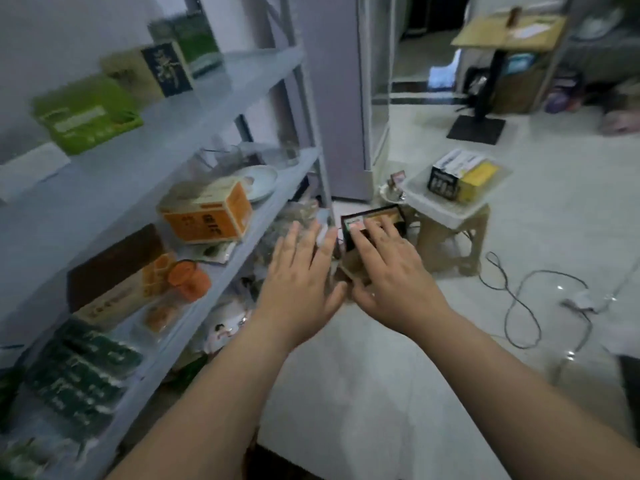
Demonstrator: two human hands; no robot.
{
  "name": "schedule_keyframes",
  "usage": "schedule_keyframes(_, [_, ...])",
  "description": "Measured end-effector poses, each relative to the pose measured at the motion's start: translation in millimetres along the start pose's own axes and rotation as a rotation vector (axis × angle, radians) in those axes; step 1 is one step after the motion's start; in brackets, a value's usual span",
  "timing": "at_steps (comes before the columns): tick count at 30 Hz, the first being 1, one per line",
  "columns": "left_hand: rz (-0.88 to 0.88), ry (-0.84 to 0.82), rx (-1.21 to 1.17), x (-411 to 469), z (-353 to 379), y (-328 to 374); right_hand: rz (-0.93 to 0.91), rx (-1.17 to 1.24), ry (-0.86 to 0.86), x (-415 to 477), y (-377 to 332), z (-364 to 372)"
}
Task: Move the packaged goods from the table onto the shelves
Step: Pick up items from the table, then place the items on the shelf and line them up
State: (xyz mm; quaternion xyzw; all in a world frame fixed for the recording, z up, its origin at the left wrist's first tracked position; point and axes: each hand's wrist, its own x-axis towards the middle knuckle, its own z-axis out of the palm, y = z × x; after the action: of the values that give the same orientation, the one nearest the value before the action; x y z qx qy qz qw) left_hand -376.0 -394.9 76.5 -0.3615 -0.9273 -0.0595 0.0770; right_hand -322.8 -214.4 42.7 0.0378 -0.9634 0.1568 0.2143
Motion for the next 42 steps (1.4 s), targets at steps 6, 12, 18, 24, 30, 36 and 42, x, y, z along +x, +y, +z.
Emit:
schedule_keyframes(6, [0.313,-0.105,-0.056,73.8,59.3,107.3,0.322,-0.130,0.054,-87.6,102.0,-31.1])
schedule_keyframes(12, [0.628,-0.203,-0.139,120.2,107.2,213.0,0.636,-0.267,0.038,-171.6,157.3,-59.4])
schedule_keyframes(18, [0.972,-0.282,-0.210,155.9,128.8,300.7,0.993,-0.411,-0.052,-224.4,177.5,-110.3])
schedule_keyframes(24, [1.265,-0.295,-0.224,175.1,135.5,362.7,1.277,-0.475,-0.017,-249.1,172.0,-135.1])
schedule_keyframes(30, [1.493,-0.338,-0.186,166.3,145.3,416.1,1.517,-0.486,0.050,-281.0,156.1,-132.5])
schedule_keyframes(36, [1.603,-0.374,-0.150,148.1,165.8,477.7,1.682,-0.429,0.104,-341.1,163.3,-142.8])
schedule_keyframes(42, [1.534,-0.445,-0.067,155.6,177.0,556.3,1.657,-0.331,0.123,-398.1,239.3,-163.7])
